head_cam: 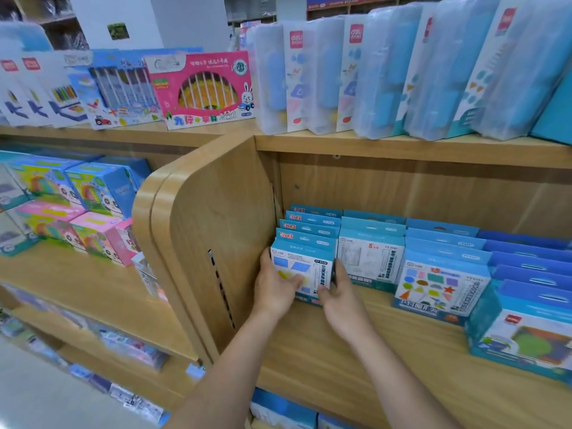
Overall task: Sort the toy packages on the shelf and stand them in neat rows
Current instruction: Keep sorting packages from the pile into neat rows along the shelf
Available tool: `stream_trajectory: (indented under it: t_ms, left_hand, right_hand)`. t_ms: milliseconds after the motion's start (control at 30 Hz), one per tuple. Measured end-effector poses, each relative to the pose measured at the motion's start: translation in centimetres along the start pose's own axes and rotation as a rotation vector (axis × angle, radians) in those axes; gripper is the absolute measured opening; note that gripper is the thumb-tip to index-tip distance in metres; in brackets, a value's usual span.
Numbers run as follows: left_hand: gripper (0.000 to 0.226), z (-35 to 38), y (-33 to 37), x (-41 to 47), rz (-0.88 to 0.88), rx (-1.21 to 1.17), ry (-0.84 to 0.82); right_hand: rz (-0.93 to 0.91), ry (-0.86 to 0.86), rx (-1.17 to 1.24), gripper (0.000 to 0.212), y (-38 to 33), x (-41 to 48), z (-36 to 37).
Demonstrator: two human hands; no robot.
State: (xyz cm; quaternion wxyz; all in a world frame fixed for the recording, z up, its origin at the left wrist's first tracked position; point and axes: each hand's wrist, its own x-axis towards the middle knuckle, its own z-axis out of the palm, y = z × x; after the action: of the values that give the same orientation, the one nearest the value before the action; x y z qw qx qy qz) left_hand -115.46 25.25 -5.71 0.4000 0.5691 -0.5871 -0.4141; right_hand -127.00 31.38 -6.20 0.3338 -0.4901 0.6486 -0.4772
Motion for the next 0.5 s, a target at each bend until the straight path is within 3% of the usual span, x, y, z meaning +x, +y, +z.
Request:
stream_trajectory:
  t_ms: [300, 500]
  left_hand:
    - [0.045, 0.5, -0.3, 0.5, 0.027, 0.065, 0.037]
    - [0.058, 0.5, -0.3, -0.2, 0.068, 0.083, 0.041]
  right_hand:
    - [0.011, -0.018, -0.019, 0.057, -0.4, 0.6, -1.1]
    - [0.036, -0.047, 0.016, 0.053, -0.6, 0.7, -1.7]
